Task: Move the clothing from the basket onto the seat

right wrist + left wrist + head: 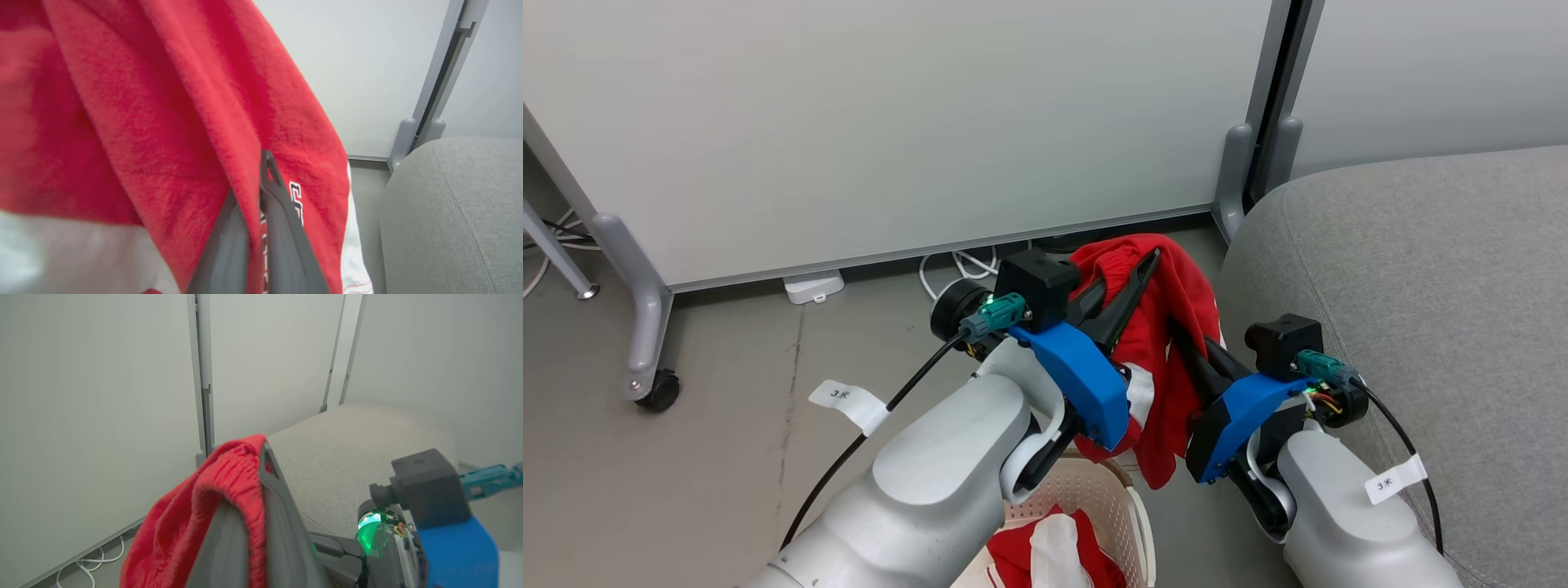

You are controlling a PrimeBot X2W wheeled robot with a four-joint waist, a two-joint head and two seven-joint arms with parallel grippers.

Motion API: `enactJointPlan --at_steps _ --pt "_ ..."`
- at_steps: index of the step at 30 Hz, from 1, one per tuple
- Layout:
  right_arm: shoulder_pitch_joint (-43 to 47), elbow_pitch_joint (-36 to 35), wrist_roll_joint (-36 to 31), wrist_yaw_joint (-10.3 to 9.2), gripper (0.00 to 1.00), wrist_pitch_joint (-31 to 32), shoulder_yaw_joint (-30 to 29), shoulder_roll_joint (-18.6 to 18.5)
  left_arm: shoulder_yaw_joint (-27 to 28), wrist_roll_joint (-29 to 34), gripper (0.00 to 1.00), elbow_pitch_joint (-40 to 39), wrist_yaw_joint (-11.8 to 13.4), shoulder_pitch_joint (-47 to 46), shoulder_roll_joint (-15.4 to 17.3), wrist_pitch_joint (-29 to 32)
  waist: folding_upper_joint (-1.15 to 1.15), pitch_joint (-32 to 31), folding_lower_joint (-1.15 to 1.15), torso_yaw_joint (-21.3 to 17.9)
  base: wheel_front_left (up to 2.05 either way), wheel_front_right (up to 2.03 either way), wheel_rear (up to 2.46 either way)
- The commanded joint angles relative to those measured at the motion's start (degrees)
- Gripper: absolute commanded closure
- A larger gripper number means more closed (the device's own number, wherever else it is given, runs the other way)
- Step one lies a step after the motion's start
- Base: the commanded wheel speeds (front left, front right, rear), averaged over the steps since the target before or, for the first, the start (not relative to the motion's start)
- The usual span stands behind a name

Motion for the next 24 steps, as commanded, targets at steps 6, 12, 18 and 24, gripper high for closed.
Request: enactJointPlan --at_steps 6,12,18,24 --pt "-1.2 1.3 1.1 0.03 1.0 -0.4 0.2 -0.2 -0.4 -0.6 0.68 0.8 0.0 -1.1 0.0 -0.4 0.0 0.1 0.0 -0.2 0.0 0.0 0.0" --pt "-1.6 1.8 1.7 0.03 1.0 -0.5 0.2 -0.2 -0.8 -1.0 0.0 1.4 0.3 -1.3 0.0 -0.3 0.0 0.1 0.0 -0.1 0.0 0.0 0.0" --pt "-1.7 1.3 1.3 0.03 1.0 -0.5 -1.1 -0.2 -1.1 -1.3 0.0 1.9 0.3 -0.9 0.0 -0.6 0.0 0.2 0.0 0.2 0.0 0.0 0.0" --pt "-1.9 0.4 0.1 0.03 1.0 -0.5 -4.8 -0.2 -0.6 -1.1 0.0 2.0 0.1 1.0 1.0 -1.7 0.0 0.3 0.0 0.6 0.0 0.0 0.0"
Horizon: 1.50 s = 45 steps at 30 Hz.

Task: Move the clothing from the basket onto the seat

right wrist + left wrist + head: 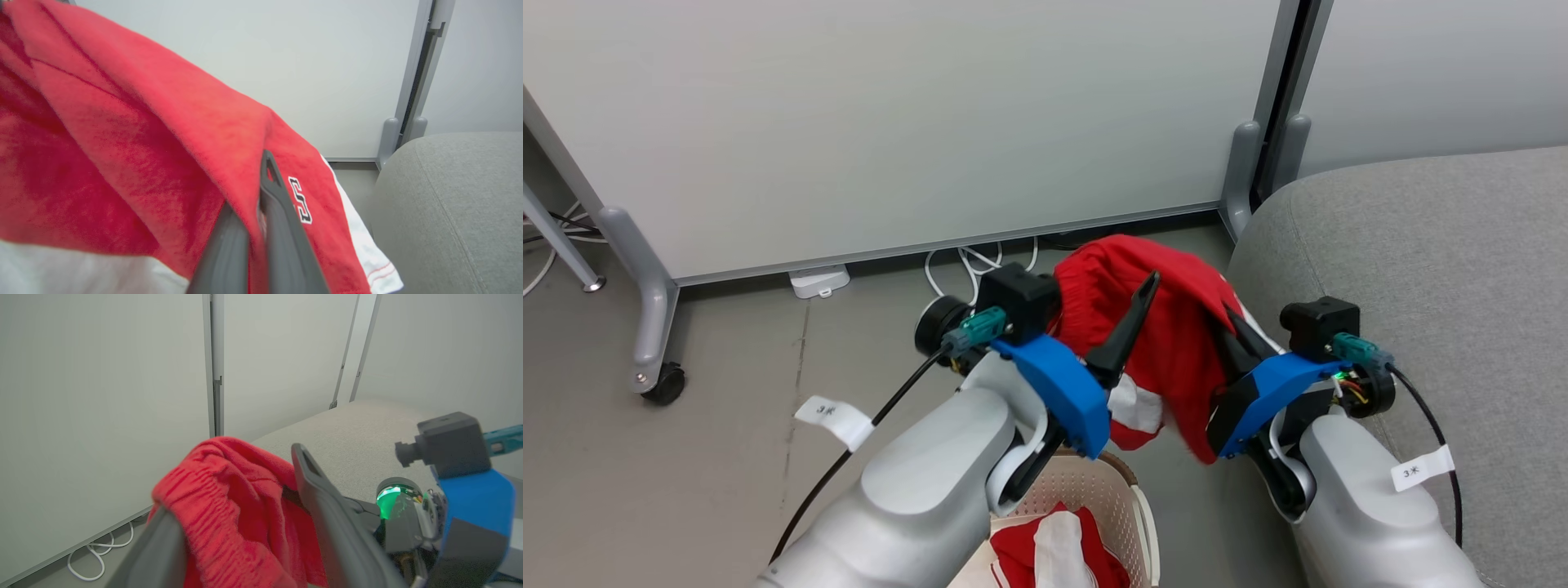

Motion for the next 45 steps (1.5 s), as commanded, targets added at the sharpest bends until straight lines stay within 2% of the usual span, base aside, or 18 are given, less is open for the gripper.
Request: enactJointPlan --at_steps 1,6,10,15,21,28,34,39,45 --pt "-1.0 -0.4 -0.3 0.03 1.0 -0.2 -0.3 -0.2 0.3 -0.1 0.0 0.0 0.0 0.8 0.5 -0.3 0.0 0.0 0.0 0.0 0.0 0.0 0.0" --pt "-0.4 -1.8 -2.5 0.03 1.0 -0.2 -4.6 -0.2 2.1 0.7 0.0 -1.4 0.6 4.4 2.3 -1.4 0.0 0.2 0.0 0.2 0.0 0.0 0.0" --pt "0.6 -3.4 -3.4 0.03 1.0 -0.2 -6.7 -0.2 5.2 2.9 0.0 -5.7 -0.2 8.2 4.5 -1.7 0.0 0.5 0.0 -0.1 0.0 0.0 0.0" --pt "1.5 -5.3 -4.4 0.03 1.0 -0.2 -8.0 -0.2 12.2 8.3 0.0 -12.5 -0.2 16.4 7.5 -1.7 0.0 0.8 0.0 -0.6 0.0 0.0 0.0" --pt "2.4 -7.0 -5.5 0.03 1.0 -0.2 -9.4 -0.2 21.4 15.3 0.0 -20.0 -1.4 27.0 9.1 -1.7 0.0 0.6 0.0 -1.3 0.0 0.0 0.0" --pt "3.4 -8.2 -6.4 0.03 1.0 -0.2 -11.0 -0.2 29.1 23.1 0.0 -25.6 -3.0 35.9 9.1 -1.7 0.0 0.3 0.0 -2.0 0.0 0.0 0.0" --pt "4.1 -8.6 -6.7 0.03 1.0 -0.2 -11.1 -0.2 34.1 26.8 0.0 -27.7 -3.6 40.4 8.2 -1.7 0.0 0.3 0.0 -3.4 0.0 0.0 0.0" --pt "4.4 -8.6 -6.0 0.03 1.0 -0.2 -10.4 -0.2 37.5 29.0 0.0 -28.9 -3.9 43.0 7.5 -1.7 0.0 0.8 0.0 -6.0 0.0 0.0 0.0" --pt "4.1 -8.7 -5.1 0.03 1.0 -0.2 -8.8 -0.2 38.7 30.5 0.0 -29.8 -3.9 43.9 6.9 -1.7 0.0 2.3 0.0 -10.6 0.0 0.0 0.0"
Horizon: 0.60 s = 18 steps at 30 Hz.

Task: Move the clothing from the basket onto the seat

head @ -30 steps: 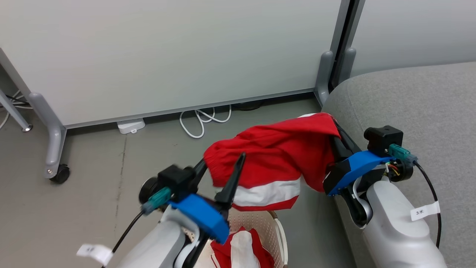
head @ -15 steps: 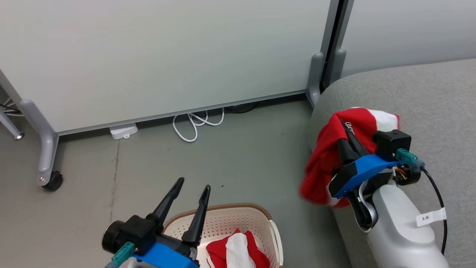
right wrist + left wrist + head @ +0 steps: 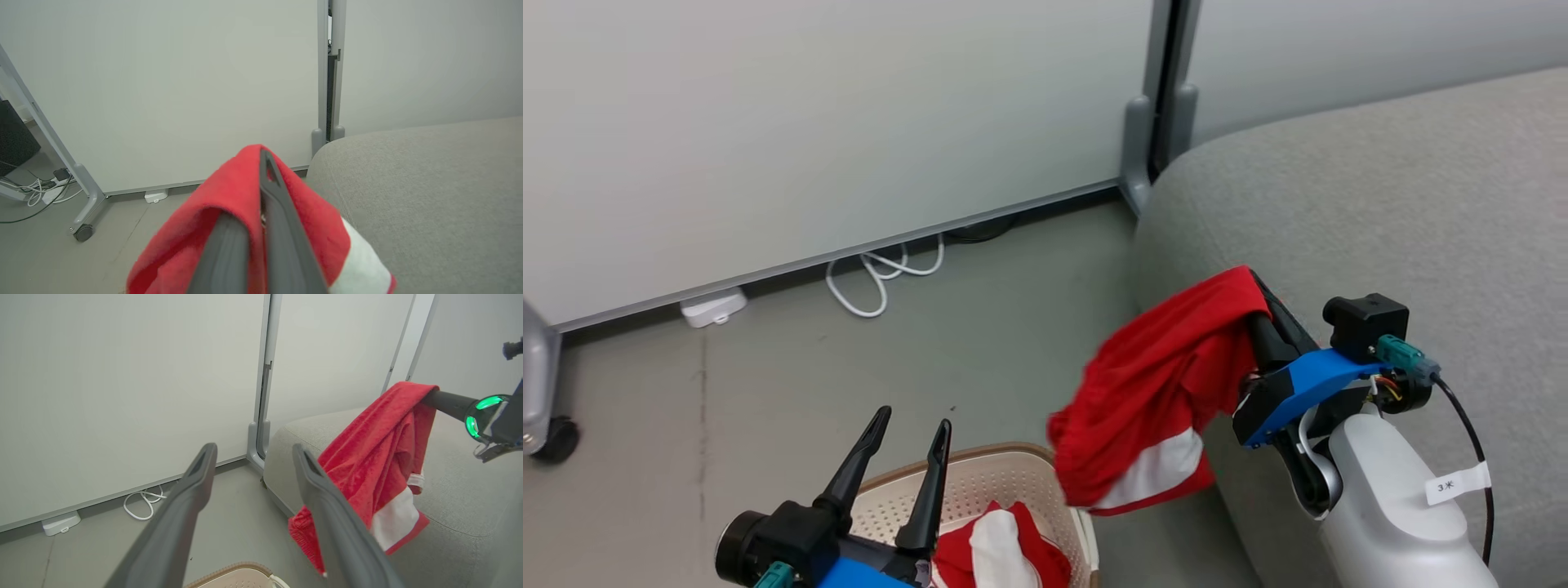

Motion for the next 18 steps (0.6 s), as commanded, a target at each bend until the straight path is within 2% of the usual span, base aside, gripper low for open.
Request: enactJointPlan --at_steps 1,18 --pt "0.0 -0.3 0.3 0.03 1.0 -0.2 0.3 -0.2 0.1 0.1 0.0 -0.4 -0.1 -0.1 0.0 -0.3 0.0 1.1 0.0 -2.3 0.0 0.0 0.0" --pt "1.2 -4.8 4.8 0.03 1.0 -0.2 3.8 -0.1 -1.0 -0.3 0.0 -2.1 -0.1 -2.9 1.6 -0.3 0.0 4.8 0.0 -16.4 0.0 0.0 0.0"
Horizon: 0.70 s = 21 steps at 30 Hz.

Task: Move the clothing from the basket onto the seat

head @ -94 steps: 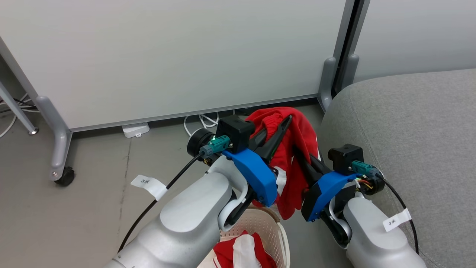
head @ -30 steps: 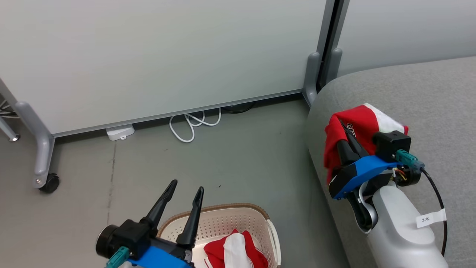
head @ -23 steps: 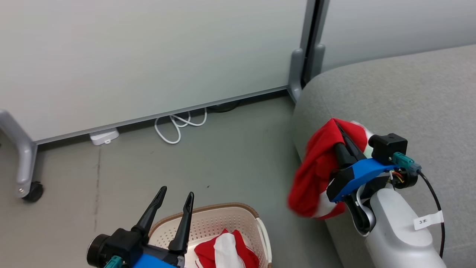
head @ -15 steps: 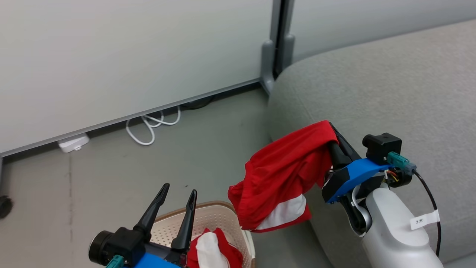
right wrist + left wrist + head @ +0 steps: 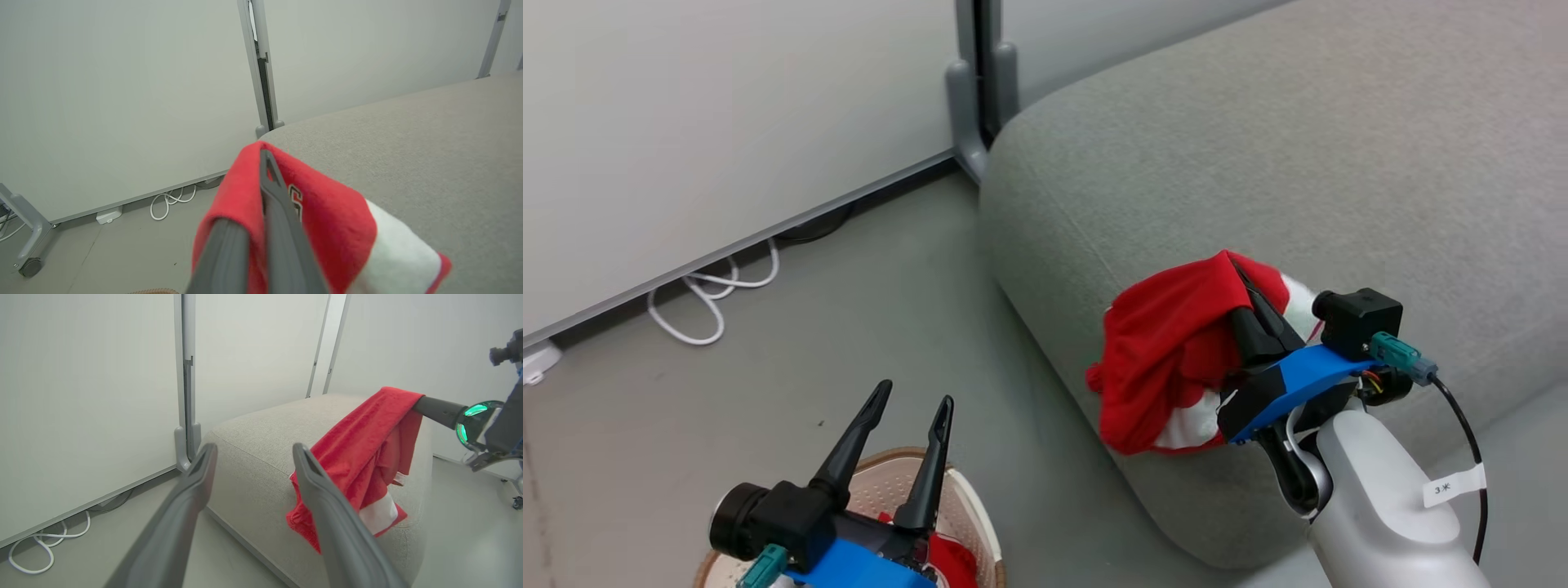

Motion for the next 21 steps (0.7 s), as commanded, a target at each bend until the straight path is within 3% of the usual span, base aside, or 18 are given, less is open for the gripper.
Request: enactJointPlan --at_steps 1,7,14,21 --pt "0.7 -0.7 0.1 0.03 1.0 -0.2 0.1 -0.1 0.2 0.1 0.0 -0.3 -0.1 -0.9 0.3 -0.3 0.0 1.1 0.0 -2.2 0.0 0.0 0.0" --pt "1.5 -2.2 0.5 0.03 1.0 -0.2 0.3 -0.1 -0.2 0.3 0.0 -0.7 -0.1 -1.4 1.0 -0.3 0.0 1.9 0.0 -4.5 0.0 0.0 0.0" --pt "1.4 -2.9 1.6 0.03 1.0 -0.2 -0.5 -0.1 -0.8 0.3 0.0 -1.2 -0.1 -1.8 1.5 -0.3 0.0 3.1 0.0 -4.4 0.0 0.0 0.0" --pt "-8.0 -0.6 1.3 0.03 1.0 -0.2 -5.5 -0.1 -0.5 1.1 0.0 -2.3 -0.1 -2.9 3.5 -0.3 0.0 7.0 0.0 -3.9 0.0 0.0 0.0"
